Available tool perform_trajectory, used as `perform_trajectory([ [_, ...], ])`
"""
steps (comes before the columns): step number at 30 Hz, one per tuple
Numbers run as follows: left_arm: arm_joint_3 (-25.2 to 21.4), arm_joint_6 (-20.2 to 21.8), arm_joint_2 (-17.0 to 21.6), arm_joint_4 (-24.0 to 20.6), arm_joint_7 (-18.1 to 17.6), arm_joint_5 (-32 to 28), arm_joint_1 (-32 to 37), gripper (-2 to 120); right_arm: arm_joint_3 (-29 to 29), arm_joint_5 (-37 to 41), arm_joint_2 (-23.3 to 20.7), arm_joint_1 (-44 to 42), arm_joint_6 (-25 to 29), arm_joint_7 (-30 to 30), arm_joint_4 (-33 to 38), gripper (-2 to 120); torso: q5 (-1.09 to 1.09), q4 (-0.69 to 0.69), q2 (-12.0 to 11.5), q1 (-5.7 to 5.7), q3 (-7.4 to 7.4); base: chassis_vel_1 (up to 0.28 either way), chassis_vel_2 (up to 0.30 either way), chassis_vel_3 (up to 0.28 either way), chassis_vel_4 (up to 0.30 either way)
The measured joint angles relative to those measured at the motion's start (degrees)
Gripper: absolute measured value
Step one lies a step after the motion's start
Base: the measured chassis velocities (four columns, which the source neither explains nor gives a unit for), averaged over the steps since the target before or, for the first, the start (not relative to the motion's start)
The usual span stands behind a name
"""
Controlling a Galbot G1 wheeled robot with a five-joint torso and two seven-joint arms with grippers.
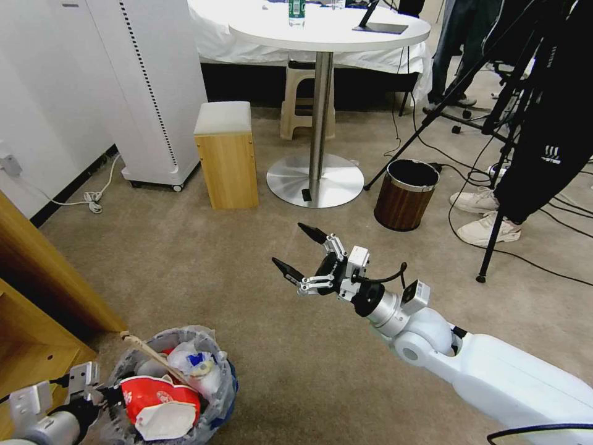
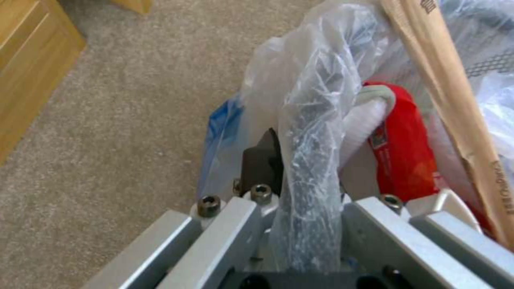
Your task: Pick up the trash bin and place the garbage on the floor into it.
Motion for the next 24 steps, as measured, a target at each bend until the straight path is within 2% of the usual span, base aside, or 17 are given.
perform_trajectory([
  [16, 0.58, -0.92, 0.44, 2.87, 0.46, 0.77, -2.28, 3, -0.05, -0.92, 0.97, -0.66, -0.02, 0.30, -1.34, 100, -0.05, -0.02, 0.00, 0.00, 0.00, 0.000, 0.000, 0.000, 0.000],
  [19, 0.82, -1.50, 0.08, 3.36, 0.42, 1.81, -2.57, 17, -0.10, -1.17, 1.07, -0.83, 0.17, 0.28, -1.48, 100, -0.12, -0.07, 0.00, 0.00, 0.01, 0.000, 0.000, 0.000, 0.000],
  [21, 0.82, -1.52, 0.06, 3.40, 0.44, 1.90, -2.58, 17, -0.11, -1.18, 1.07, -0.83, 0.19, 0.28, -1.49, 100, -0.12, -0.07, 0.00, 0.00, 0.01, 0.000, 0.000, 0.000, 0.000],
  [22, 0.84, -1.67, -0.04, 3.49, 0.63, 2.32, -2.58, 27, -0.23, -1.30, 1.13, -0.90, 0.25, 0.26, -1.56, 100, -0.13, -0.07, 0.00, 0.00, 0.01, 0.000, 0.000, 0.000, 0.000],
  [24, 0.79, -1.75, -0.06, 3.49, 0.74, 2.45, -2.55, 30, -0.26, -1.38, 1.22, -0.93, 0.28, 0.24, -1.60, 100, -0.14, -0.07, -0.01, 0.00, 0.01, 0.000, 0.000, 0.000, 0.000],
])
